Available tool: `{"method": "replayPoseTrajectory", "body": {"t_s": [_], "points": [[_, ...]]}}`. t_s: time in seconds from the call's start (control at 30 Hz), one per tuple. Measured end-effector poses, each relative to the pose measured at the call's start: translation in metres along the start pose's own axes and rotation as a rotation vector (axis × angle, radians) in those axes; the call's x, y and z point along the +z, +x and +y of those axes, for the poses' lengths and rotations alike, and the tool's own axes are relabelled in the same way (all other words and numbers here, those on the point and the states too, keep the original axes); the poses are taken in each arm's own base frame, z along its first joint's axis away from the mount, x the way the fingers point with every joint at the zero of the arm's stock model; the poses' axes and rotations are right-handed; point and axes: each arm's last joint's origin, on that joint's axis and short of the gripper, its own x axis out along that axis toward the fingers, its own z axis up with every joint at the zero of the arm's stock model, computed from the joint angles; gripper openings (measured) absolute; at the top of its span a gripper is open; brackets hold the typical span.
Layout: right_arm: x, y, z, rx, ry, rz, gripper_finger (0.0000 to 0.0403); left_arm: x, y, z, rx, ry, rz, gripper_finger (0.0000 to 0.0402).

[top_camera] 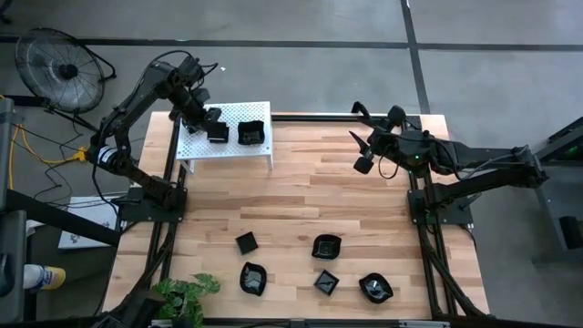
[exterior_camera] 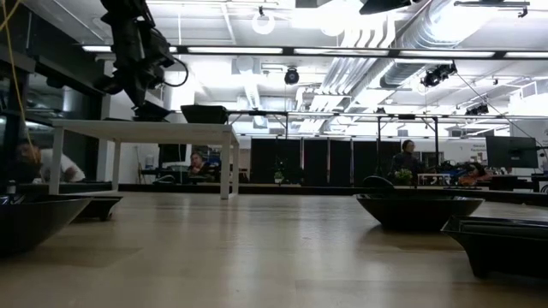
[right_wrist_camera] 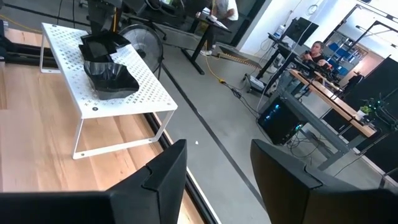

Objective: Pick & Place Mini shaped plates
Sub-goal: Stack the black square plate on top of the black square plate on the shelf

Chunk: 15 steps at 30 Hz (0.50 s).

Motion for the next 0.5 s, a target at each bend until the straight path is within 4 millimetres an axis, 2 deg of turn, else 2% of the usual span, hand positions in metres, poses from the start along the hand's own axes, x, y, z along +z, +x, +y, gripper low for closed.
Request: {"method": "replayPoseTrajectory", "body": {"t_s": [0.13,0.5], "points": [[-0.0001,0.0000,0.0001,0.000,-0.003,0.001,0.0173,0.0010,0.0000,-0.0001,-0.001,0.005,-0.010,0.0006],[-0.0001,0.0000,0.0001,0.001,-0.004,0.001,0.0173,0.0010,-0.0001,-0.0001,-0.001,0.006,-0.011,0.0059]]}}
